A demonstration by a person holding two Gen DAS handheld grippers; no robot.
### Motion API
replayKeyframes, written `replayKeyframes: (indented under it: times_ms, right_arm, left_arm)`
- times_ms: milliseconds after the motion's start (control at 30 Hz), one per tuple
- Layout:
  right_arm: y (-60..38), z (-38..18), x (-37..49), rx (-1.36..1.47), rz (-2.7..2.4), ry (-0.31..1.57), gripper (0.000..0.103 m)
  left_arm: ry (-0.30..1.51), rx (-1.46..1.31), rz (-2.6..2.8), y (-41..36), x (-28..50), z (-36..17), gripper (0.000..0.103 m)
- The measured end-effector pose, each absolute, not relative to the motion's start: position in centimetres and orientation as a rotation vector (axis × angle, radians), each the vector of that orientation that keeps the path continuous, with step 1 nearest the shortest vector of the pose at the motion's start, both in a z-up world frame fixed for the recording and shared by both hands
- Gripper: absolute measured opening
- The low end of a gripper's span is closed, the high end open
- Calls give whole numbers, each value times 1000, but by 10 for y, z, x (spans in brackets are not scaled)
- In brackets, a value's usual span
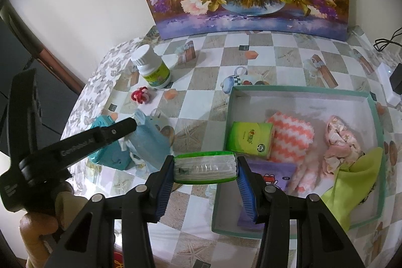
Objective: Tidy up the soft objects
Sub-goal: 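Carry the brush with the right gripper while the left carries the mask toward the tray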
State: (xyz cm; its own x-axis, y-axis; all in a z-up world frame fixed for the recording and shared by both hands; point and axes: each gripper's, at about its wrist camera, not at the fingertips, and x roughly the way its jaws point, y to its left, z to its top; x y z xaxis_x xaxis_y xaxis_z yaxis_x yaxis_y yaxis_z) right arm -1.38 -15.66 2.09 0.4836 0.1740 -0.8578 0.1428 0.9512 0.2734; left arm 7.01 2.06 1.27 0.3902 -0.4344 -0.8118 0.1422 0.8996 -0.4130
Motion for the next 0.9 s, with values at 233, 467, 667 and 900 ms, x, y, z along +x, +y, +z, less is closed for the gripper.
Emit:
replayKeyframes:
  times_ms: [233,467,667,900]
  right_arm:
    - [-160,29,-17,336,16,1043,51]
    - [-178,51,-28,363,-17,970,51]
    - [-209,63,-41,372,-124,922,51]
    - [-264,57,-57,454,-279,919,51]
  left_arm:
    - [1063,-315,-406,20,66,27,2]
    - [964,-306,-499,7,50,57,2]
    - [942,-262,-604,-22,33,71,2]
    - [979,-164,-727,-73,10,71,2]
